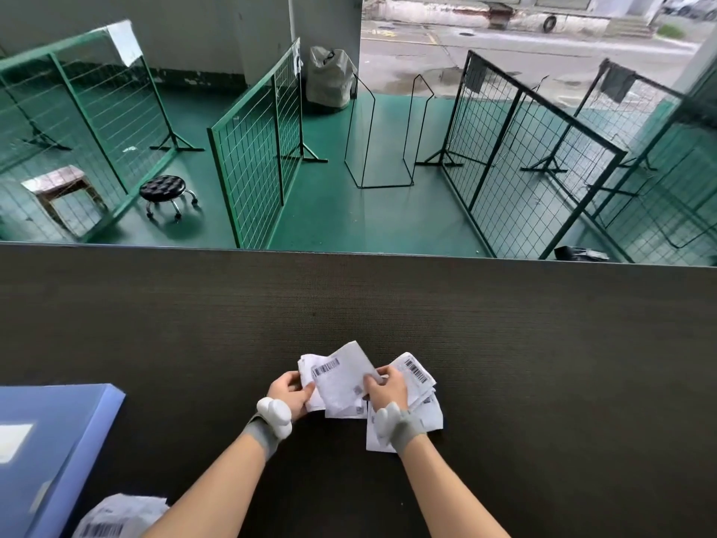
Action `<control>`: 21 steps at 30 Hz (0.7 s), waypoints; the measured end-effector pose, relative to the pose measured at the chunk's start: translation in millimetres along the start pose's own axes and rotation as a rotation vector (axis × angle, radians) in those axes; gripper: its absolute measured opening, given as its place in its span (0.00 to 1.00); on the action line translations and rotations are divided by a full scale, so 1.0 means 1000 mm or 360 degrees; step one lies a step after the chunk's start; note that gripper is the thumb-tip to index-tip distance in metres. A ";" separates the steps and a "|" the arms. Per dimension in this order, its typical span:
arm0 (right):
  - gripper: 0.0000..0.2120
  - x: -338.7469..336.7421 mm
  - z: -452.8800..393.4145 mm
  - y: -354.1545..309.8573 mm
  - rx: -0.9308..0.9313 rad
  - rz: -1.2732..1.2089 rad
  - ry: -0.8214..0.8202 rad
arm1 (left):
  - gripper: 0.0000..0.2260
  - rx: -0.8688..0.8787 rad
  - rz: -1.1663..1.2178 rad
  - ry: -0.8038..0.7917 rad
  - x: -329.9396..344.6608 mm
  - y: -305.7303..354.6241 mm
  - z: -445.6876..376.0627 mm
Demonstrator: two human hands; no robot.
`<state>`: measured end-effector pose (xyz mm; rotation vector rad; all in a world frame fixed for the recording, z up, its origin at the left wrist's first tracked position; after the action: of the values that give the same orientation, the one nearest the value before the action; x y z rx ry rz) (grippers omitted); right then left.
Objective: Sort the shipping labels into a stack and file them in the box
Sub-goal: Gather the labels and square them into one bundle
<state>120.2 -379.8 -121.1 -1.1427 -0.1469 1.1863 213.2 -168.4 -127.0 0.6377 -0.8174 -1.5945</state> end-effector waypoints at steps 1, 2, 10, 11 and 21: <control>0.04 0.003 0.002 0.000 0.0002 0.0024 0.0015 | 0.15 -0.0002 0.0047 -0.0038 0.005 0.002 0.003; 0.05 0.006 0.003 0.000 -0.0002 0.0073 0.0031 | 0.15 -0.0008 0.0072 -0.0055 0.007 0.002 0.004; 0.11 -0.007 -0.012 -0.005 -0.0055 0.0420 0.0103 | 0.12 0.0058 -0.0013 0.0035 -0.004 0.003 0.003; 0.13 -0.028 -0.018 0.000 0.0018 0.0548 0.0296 | 0.12 0.0056 -0.0005 0.0034 -0.004 0.003 0.003; 0.29 -0.086 -0.030 0.052 0.0408 0.1025 0.0416 | 0.16 0.0000 -0.0012 0.0002 -0.005 -0.009 -0.005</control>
<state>68.1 -469.2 -136.1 -1.1353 0.5990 1.5433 212.5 -164.1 -137.8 0.6425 -0.8149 -1.6008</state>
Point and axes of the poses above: each hand's wrist, its own z-axis away from the middle knuckle, its own x-axis out of the palm, y = z × x, the point moved 10 cm from there along -z, towards the middle knuckle, and after that the axes turned 14 degrees about z, right-handed, at the moved point
